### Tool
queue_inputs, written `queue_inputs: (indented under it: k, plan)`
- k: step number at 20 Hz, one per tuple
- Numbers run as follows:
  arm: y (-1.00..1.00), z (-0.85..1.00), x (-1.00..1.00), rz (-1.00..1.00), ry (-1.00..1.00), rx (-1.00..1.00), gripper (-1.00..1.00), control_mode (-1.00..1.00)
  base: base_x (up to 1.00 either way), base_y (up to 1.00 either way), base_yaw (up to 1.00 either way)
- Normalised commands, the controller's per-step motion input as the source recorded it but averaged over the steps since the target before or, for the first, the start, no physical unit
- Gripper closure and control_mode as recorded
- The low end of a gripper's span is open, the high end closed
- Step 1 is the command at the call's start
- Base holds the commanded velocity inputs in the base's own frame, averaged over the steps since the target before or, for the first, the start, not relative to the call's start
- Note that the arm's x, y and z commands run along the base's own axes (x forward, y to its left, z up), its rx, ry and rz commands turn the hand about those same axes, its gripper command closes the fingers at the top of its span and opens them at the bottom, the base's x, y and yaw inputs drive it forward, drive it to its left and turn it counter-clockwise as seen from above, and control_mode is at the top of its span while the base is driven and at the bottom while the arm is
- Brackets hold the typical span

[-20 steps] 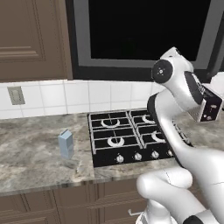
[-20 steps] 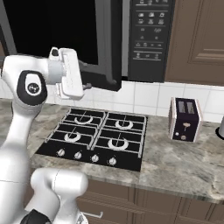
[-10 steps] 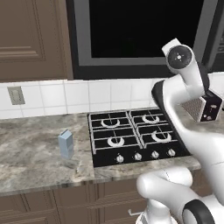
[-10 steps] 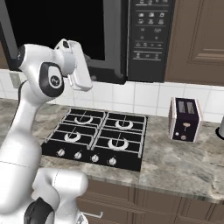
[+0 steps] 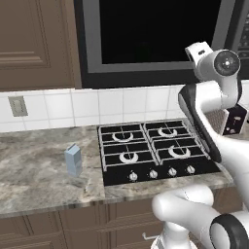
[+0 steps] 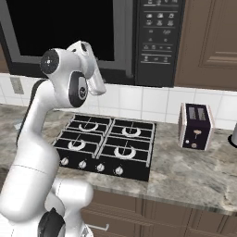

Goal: Place the microwavable item in the microwave. Then, close the microwave door and press the start button.

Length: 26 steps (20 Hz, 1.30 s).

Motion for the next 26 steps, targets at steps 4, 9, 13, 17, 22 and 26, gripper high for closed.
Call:
queue_inputs:
  k: [4,9,13,17,22,26]
  plan:
    - [0.0,-0.22,0.51,0.23,0.0,0.18,-1.0,-1.0,0.0,0.0,0.0]
    - [0.0,-0.04,0.44,0.2,0.0,0.19,-1.0,-1.0,0.0,0.0,0.0]
    - [0.0,0.0,0.22,0.16,0.0,0.15,-1.0,-1.0,0.0,0.0,0.0]
    - [-0.4,0.01,-0.8,0.07,-0.08,0.07,-1.0,-1.0,0.0,0.0,0.0]
    - [-0.91,0.0,-1.0,0.0,-0.22,0.16,-1.0,-1.0,0.0,0.0,0.0]
    - [-1.0,0.0,-0.98,0.0,-0.14,0.25,-1.0,-1.0,0.0,0.0,0.0]
